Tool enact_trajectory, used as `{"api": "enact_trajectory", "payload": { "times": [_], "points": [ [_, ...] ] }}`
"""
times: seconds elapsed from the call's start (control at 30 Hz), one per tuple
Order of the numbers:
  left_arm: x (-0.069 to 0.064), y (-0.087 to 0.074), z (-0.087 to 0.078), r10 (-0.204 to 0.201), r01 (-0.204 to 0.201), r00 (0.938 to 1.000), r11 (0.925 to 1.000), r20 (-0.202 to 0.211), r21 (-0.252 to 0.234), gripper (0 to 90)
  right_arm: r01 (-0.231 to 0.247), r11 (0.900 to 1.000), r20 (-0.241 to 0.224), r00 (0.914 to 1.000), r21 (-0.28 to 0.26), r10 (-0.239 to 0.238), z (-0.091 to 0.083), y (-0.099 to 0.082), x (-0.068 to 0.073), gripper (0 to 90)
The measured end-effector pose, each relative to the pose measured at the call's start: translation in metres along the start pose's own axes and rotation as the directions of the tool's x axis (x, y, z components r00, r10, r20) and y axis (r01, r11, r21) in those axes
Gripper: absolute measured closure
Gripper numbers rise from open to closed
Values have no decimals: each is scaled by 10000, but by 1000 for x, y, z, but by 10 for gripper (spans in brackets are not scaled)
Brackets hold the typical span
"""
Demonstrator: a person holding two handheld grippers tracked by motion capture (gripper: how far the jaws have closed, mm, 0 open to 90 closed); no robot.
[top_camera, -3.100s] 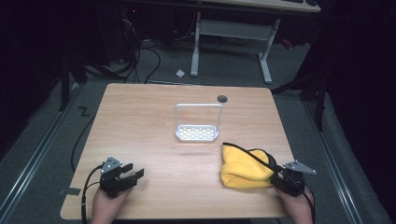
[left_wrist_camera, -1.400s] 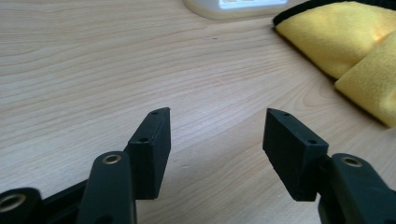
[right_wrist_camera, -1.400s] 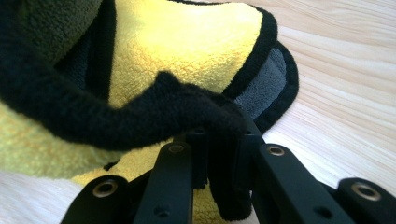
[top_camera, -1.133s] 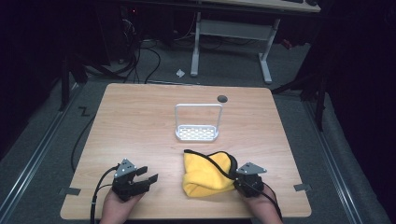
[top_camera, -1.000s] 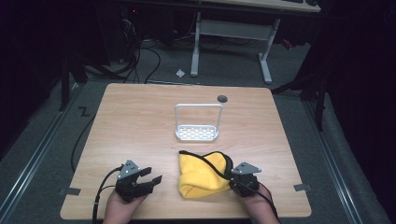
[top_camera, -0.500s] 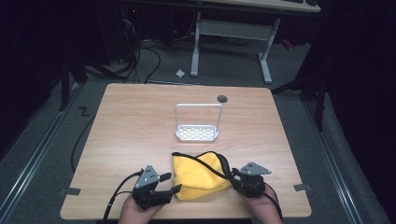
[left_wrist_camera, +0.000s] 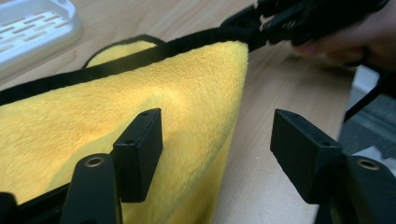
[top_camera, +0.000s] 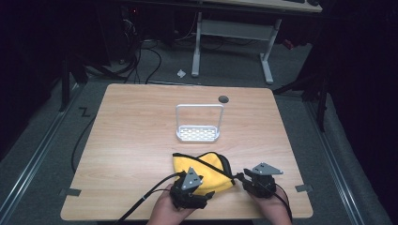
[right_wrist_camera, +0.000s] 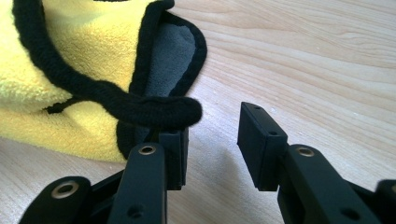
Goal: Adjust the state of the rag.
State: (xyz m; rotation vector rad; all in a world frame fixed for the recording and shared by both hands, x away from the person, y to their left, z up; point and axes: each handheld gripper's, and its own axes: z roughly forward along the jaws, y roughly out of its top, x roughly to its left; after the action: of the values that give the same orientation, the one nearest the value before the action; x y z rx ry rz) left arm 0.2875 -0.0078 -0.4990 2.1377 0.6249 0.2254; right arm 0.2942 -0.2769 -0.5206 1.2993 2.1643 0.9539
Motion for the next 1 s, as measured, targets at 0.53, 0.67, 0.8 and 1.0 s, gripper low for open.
{"api": "enact_trajectory", "payload": {
  "times": [0.53,0.67,0.8,1.0],
  "points": [
    [24,6,-14,-726,684,9928,9966,-949,-460,832,-40,10000,-64,10000,-31,40,1,0,-3,635],
    [43,-1,-52,-1418,1252,9847,9800,-1014,-1550,823,-19,10000,-68,10000,19,19,2,0,-1,633],
    [69,-27,-90,-2325,2006,9639,9546,-1300,-2202,803,56,10000,-59,10000,70,-55,5,0,1,630],
    [106,-86,-124,-4015,3588,9002,9032,-1688,-2355,767,239,9996,-19,9997,171,-238,9,1,6,629]
  ]
}}
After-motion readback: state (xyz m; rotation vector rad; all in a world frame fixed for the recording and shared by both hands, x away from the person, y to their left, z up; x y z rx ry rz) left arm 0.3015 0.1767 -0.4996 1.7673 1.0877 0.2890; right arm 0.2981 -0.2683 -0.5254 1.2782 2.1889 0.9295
